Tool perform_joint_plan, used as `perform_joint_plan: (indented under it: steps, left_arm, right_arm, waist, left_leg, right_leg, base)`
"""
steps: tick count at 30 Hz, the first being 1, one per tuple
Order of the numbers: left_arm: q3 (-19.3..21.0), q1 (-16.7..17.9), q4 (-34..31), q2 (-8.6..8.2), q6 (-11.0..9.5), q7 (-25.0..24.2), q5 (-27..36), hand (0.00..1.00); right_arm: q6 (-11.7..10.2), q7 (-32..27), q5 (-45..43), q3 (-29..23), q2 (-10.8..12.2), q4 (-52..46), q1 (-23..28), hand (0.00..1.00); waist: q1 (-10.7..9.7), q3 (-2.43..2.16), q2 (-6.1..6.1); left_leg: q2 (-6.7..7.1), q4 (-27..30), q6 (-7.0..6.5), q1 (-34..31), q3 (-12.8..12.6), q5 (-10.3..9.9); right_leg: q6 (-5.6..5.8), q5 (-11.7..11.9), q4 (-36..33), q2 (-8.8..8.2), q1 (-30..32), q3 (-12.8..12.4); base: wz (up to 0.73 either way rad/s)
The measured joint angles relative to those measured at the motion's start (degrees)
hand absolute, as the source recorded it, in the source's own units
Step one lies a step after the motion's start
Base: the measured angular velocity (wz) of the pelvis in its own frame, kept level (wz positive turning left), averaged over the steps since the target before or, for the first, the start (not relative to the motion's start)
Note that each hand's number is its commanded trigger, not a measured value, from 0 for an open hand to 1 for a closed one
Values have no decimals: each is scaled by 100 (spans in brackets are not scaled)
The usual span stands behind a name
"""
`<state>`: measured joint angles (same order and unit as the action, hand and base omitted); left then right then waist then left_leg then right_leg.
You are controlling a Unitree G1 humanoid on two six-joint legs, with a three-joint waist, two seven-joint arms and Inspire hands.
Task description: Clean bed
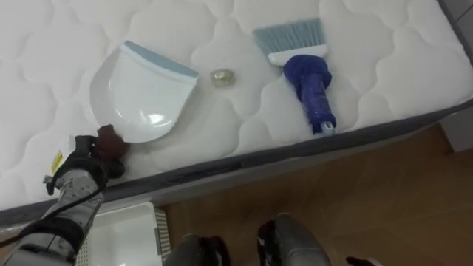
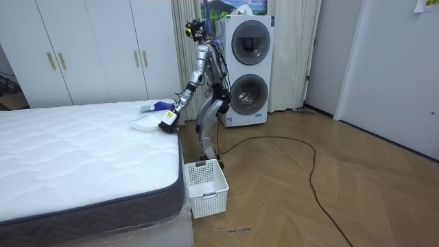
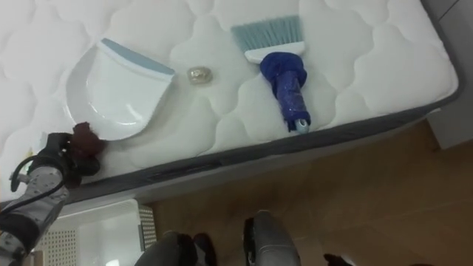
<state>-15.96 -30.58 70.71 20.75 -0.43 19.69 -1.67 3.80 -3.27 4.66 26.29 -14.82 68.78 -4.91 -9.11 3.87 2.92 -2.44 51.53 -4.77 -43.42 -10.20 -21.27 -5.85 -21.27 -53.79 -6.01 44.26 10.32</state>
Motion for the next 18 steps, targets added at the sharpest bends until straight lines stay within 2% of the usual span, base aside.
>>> perform_joint_plan:
  steps: [10, 18]
  left_arm:
    - [-18, 0, 34, -94, 51, -152, -3, 100]
    - [-15, 0, 76, -95, 39, -132, -17, 100]
  right_arm:
    - [-3, -173, 12, 0, 0, -3, -1, 0]
    - [-30, -308, 1, -67, 0, -14, -19, 0]
  waist:
    - [-7, 0, -2]
    - [-20, 5, -14]
  left_leg:
    - [3, -2, -3, -1, -1, 2]
    - [3, -17, -4, 16, -12, 3]
  right_leg:
    - [1, 0, 0, -3, -1, 0]
    - [1, 0, 2, -3, -7, -11]
  base:
    - [0]
    - [0]
